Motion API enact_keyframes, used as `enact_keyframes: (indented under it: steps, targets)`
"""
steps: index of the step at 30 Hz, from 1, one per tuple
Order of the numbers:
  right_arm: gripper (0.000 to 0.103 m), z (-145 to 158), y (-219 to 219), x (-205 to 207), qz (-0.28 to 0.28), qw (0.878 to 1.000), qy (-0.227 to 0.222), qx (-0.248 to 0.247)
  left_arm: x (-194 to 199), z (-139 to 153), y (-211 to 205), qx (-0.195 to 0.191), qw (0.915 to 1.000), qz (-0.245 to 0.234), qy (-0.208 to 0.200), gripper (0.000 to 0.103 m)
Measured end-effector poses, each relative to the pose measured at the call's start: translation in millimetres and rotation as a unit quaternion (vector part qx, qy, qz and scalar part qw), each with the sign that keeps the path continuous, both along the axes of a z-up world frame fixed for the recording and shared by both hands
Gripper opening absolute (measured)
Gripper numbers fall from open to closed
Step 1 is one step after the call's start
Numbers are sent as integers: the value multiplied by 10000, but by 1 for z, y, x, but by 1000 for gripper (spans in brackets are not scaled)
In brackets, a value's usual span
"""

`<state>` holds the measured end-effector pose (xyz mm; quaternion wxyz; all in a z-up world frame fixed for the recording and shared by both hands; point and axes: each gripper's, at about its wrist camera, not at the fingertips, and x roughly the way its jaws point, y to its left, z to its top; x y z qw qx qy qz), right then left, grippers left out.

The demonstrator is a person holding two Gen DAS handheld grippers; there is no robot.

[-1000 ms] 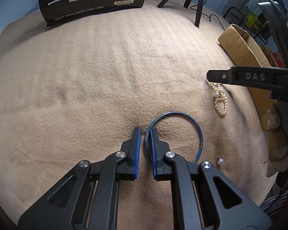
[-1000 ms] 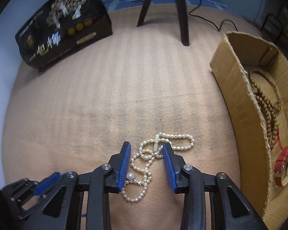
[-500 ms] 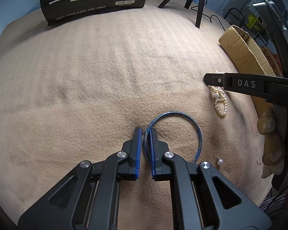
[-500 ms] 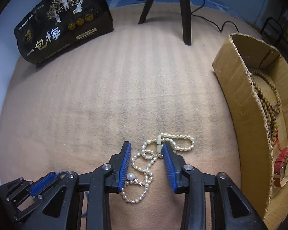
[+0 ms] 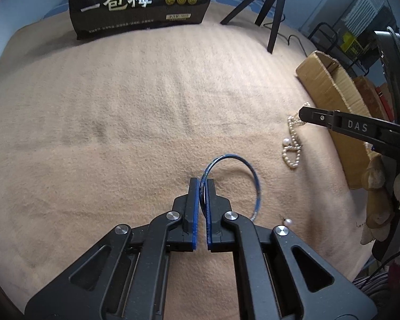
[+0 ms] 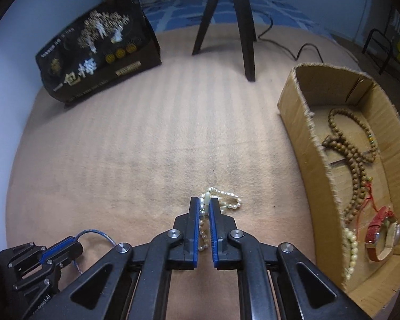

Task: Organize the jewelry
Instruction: 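Lift the bangle and pearl necklace and carry both over the cardboard box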

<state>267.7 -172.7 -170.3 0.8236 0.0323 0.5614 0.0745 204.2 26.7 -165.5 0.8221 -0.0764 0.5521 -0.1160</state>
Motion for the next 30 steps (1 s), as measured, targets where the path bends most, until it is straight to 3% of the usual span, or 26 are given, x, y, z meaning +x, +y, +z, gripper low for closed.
enact_keyframes:
  steps: [18, 30]
  targets:
    - [4, 90, -31, -48, 33, 9942, -977, 458, -22, 67, -13, -553, 9961, 94, -685, 1]
    - [4, 140, -62, -63, -172, 9847, -1581, 719, -29, 107, -58, -1035, 9885, -252, -1070, 1]
